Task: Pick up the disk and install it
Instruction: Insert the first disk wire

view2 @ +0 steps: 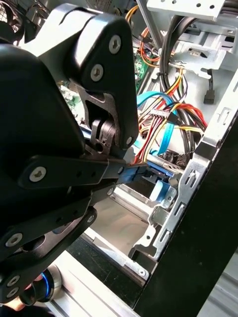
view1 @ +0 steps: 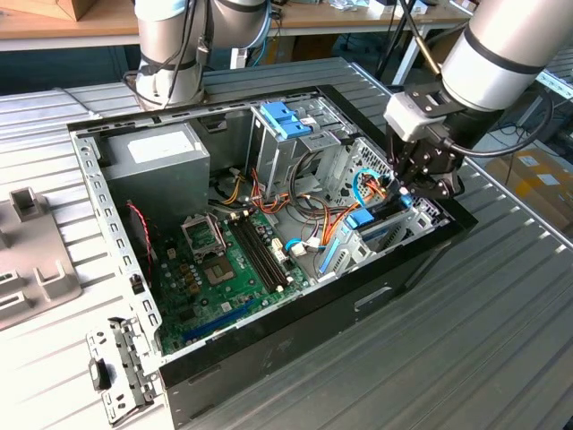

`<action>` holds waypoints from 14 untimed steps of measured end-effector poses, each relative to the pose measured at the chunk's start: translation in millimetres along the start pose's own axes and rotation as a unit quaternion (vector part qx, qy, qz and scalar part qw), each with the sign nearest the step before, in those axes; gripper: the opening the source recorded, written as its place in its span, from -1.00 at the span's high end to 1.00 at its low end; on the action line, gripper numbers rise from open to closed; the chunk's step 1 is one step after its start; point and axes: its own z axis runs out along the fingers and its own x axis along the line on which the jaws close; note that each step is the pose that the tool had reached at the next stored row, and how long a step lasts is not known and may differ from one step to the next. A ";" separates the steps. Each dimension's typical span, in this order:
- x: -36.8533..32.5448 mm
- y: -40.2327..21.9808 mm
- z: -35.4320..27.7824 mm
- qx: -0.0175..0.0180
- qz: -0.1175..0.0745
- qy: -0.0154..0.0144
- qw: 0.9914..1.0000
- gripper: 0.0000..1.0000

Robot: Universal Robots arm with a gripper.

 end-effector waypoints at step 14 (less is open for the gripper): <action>-0.3 -1.4 -2.2 -0.002 0.000 0.000 1.000 0.79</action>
